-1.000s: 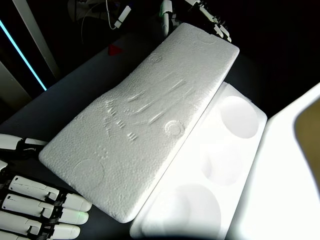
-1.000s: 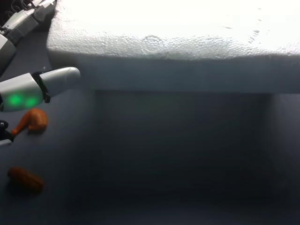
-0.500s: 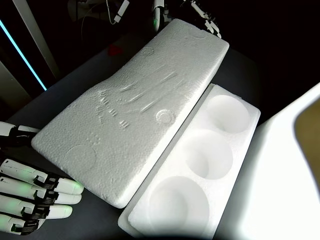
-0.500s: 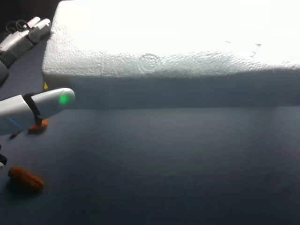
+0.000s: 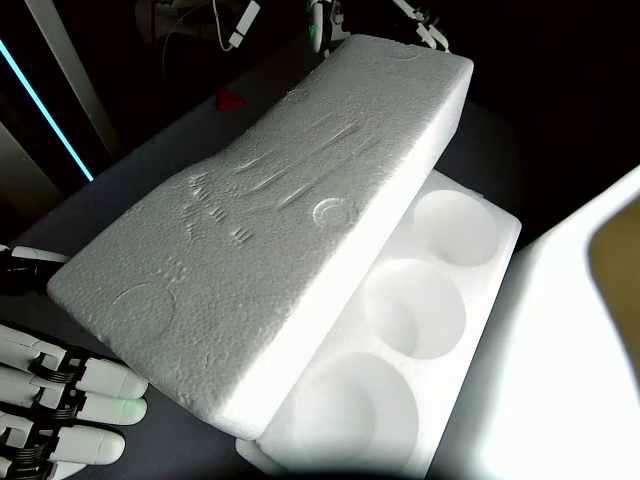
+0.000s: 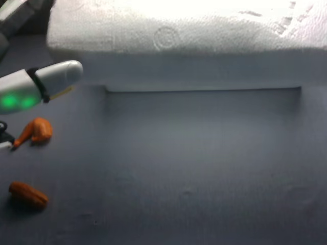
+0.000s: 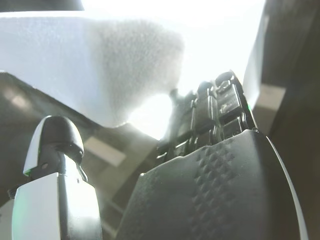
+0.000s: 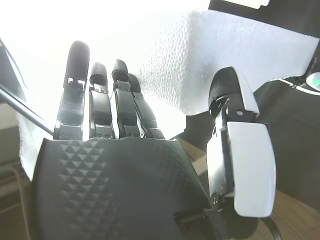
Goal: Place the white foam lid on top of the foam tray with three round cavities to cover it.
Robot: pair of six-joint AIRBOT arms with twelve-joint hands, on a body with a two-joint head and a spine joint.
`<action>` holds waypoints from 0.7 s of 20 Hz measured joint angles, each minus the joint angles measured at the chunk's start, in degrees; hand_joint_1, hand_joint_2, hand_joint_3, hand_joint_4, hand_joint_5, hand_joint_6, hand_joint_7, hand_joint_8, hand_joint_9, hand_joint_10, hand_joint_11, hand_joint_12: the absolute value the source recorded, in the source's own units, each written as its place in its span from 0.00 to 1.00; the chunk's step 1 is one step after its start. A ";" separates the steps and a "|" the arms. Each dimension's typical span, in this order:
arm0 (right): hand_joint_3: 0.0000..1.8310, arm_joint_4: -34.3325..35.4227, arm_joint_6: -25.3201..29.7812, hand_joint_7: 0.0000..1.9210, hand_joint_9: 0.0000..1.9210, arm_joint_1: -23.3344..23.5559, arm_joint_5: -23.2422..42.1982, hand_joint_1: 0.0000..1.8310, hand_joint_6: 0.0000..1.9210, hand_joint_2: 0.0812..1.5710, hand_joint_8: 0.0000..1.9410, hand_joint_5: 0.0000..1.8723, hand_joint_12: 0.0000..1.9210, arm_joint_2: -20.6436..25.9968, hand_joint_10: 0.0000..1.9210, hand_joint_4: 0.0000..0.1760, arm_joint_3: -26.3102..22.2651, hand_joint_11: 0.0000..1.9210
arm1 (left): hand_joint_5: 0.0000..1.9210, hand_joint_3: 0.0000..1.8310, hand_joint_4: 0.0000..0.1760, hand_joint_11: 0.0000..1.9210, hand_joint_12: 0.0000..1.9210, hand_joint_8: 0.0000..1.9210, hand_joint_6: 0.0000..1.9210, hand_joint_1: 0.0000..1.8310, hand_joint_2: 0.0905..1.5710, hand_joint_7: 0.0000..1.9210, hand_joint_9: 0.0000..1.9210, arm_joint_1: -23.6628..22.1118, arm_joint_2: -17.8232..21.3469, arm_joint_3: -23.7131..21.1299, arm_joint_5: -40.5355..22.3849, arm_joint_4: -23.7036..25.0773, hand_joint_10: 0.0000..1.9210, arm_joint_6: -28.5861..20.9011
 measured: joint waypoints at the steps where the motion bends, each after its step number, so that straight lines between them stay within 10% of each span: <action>1: 0.00 0.17 -0.07 0.10 0.00 1.16 -0.66 0.32 0.26 0.73 0.02 0.00 0.87 -0.76 0.30 0.00 1.03 0.00 | 0.12 0.00 0.00 0.00 0.00 0.00 0.01 0.31 0.67 0.00 0.00 -1.01 -0.70 1.07 1.31 0.07 0.00 0.00; 5: 0.00 1.42 -1.18 0.12 0.00 7.56 -7.52 0.32 0.20 0.74 0.03 0.00 0.90 -4.70 0.44 0.00 5.77 0.00 | 0.13 0.00 0.00 0.02 0.02 0.00 0.01 0.35 0.65 0.00 0.00 -3.54 -3.04 4.92 5.57 -0.48 0.00 -0.02; 8: 0.01 1.36 -2.38 0.08 0.00 13.03 -13.18 0.32 0.08 0.79 0.02 0.00 0.89 -7.26 0.33 0.00 9.22 0.00 | 0.13 0.00 0.00 0.00 0.38 0.00 0.00 0.38 0.66 0.00 0.00 -6.58 -5.20 8.92 8.83 -1.95 0.00 -0.04; 10: 0.00 1.11 -2.43 0.08 0.00 14.84 -14.84 0.31 0.08 0.79 0.02 0.00 0.87 -8.17 0.33 0.00 11.04 0.00 | 0.16 0.00 0.00 0.00 0.42 0.00 0.01 0.41 0.64 0.00 0.00 -8.74 -6.60 11.30 10.99 -2.19 0.00 -0.24; 14: 0.00 1.57 -4.28 0.00 0.00 17.99 -18.93 0.29 0.00 0.79 0.00 0.00 0.67 -8.46 0.00 0.00 12.55 0.00 | 0.18 0.00 0.00 0.00 0.46 0.00 0.01 0.43 0.63 0.01 0.00 -12.50 -8.79 14.51 14.86 -1.40 0.00 -0.44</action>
